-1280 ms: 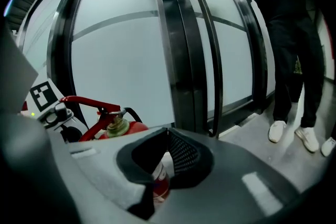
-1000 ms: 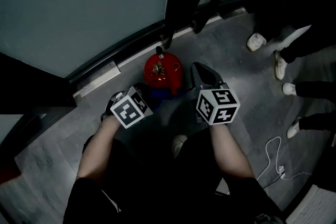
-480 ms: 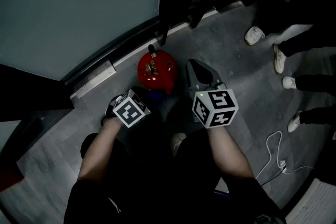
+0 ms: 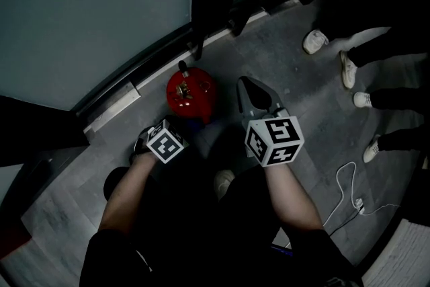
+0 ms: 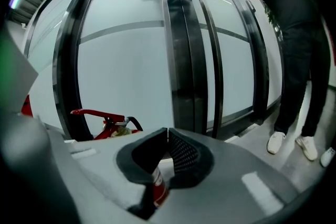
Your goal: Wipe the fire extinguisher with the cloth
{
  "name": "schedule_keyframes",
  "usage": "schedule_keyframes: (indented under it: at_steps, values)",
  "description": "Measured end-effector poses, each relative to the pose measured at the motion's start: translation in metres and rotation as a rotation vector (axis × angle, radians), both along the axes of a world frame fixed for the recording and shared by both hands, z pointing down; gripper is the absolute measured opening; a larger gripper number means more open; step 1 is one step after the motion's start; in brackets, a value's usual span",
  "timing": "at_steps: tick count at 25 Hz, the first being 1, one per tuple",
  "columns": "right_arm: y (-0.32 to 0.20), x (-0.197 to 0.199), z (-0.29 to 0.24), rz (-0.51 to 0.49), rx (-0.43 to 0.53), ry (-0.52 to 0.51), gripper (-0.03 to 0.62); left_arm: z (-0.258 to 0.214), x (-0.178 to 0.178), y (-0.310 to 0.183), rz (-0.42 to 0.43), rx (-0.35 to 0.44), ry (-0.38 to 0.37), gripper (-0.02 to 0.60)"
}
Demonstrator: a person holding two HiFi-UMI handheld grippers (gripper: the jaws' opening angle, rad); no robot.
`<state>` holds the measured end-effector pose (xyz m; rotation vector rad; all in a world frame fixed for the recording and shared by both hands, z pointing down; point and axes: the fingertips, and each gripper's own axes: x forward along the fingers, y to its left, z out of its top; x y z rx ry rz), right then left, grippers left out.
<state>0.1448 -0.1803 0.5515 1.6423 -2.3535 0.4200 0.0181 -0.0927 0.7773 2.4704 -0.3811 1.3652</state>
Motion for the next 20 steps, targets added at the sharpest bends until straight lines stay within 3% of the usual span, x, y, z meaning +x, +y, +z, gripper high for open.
schedule_keyframes:
  at_steps: [7, 14, 20]
  values:
    - [0.007, 0.011, -0.008, 0.036, 0.003, -0.027, 0.009, 0.041, 0.001, -0.005, -0.038, -0.040, -0.026, 0.095]
    - [0.022, -0.008, -0.022, -0.048, 0.042, 0.055, 0.009, 0.080, -0.002, -0.008, -0.086, -0.041, -0.042, 0.097]
    - [0.031, 0.009, -0.023, -0.027, 0.024, 0.038, 0.009, 0.096, -0.001, -0.009, -0.154, -0.070, -0.059, 0.095]
